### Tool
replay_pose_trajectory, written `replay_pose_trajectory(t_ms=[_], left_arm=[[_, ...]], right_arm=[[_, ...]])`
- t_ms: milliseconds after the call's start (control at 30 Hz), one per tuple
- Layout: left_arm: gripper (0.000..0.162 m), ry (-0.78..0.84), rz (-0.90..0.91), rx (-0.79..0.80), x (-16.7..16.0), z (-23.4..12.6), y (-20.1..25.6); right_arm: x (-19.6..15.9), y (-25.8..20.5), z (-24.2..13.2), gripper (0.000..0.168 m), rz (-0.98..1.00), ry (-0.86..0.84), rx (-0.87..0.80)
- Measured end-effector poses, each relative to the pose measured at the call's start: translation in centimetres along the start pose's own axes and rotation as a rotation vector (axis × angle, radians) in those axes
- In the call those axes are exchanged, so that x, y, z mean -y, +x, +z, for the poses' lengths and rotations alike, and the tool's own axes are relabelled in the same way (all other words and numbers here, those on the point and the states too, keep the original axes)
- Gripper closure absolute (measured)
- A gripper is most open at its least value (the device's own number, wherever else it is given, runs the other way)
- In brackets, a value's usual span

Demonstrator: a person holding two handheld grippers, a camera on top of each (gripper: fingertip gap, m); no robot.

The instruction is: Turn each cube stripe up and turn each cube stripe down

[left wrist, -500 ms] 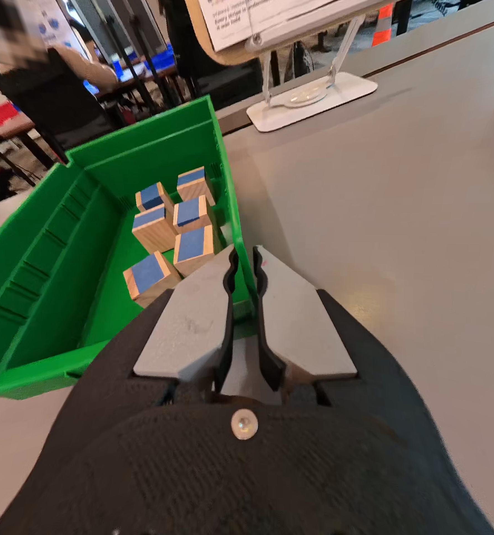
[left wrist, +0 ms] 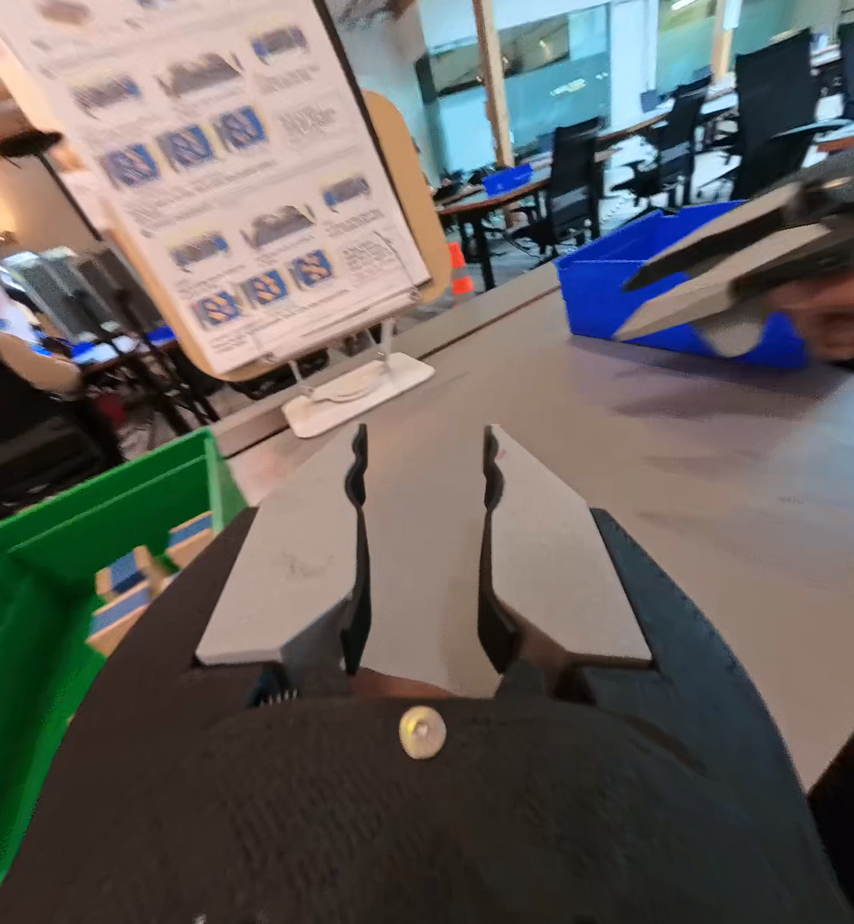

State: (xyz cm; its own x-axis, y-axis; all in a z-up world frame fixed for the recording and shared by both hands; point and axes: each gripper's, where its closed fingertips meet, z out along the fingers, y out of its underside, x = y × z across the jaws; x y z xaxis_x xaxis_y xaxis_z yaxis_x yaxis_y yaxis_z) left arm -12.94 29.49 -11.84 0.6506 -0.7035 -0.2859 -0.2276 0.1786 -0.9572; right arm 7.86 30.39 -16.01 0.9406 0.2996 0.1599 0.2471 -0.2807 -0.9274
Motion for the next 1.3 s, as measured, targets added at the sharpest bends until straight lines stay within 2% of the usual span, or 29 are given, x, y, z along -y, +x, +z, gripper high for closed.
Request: replay_pose_trajectory(t_ms=[100,200,267,367,433,467,500,567,633,833,1300], left_arm=[[0.118,-0.057,-0.011,-0.054,-1.9,4.8,1.4],[0.117,-0.075,0.069,-0.026,-3.6,9.8,0.8],[0.118,-0.066,0.100,-0.025,-4.4,12.4,0.7],[0.125,-0.064,0.115,-0.019,-5.5,14.4,0.8],[0.121,-0.071,0.171,-0.024,-5.0,14.2,0.9],[0.128,-0.036,0.183,-0.016,-4.5,13.9,0.8],[0.133,-0.019,0.180,-0.017,-4.5,13.6,0.7],[0.130,-0.053,0.114,-0.043,-5.4,13.6,0.7],[0.129,-0.087,0.053,-0.073,-6.3,13.5,0.9],[0.131,-0.072,0.095,-0.101,-6.8,13.1,1.2],[0.134,-0.075,0.074,-0.061,-6.8,13.1,0.2]], right_arm=[[0.6,-2.4,5.4,0.108,-0.003,-0.020,0.127],[0.3,-1.9,10.0,0.109,-0.031,-0.033,0.108],[-0.6,-0.6,12.1,0.113,-0.090,-0.029,0.040],[-3.2,0.0,13.3,0.111,-0.101,-0.124,0.048],[-3.2,0.0,12.9,0.111,-0.057,-0.099,0.077],[-2.9,0.0,12.7,0.112,-0.037,-0.082,0.087],[-2.7,0.0,12.6,0.112,-0.022,-0.072,0.090],[-2.3,-0.2,12.5,0.111,-0.007,-0.060,0.098],[-2.1,-0.6,12.5,0.111,-0.008,-0.043,0.103],[-1.8,-2.5,11.8,0.109,-0.041,-0.010,0.150],[-1.5,-2.1,11.1,0.106,-0.030,0.025,0.134]])
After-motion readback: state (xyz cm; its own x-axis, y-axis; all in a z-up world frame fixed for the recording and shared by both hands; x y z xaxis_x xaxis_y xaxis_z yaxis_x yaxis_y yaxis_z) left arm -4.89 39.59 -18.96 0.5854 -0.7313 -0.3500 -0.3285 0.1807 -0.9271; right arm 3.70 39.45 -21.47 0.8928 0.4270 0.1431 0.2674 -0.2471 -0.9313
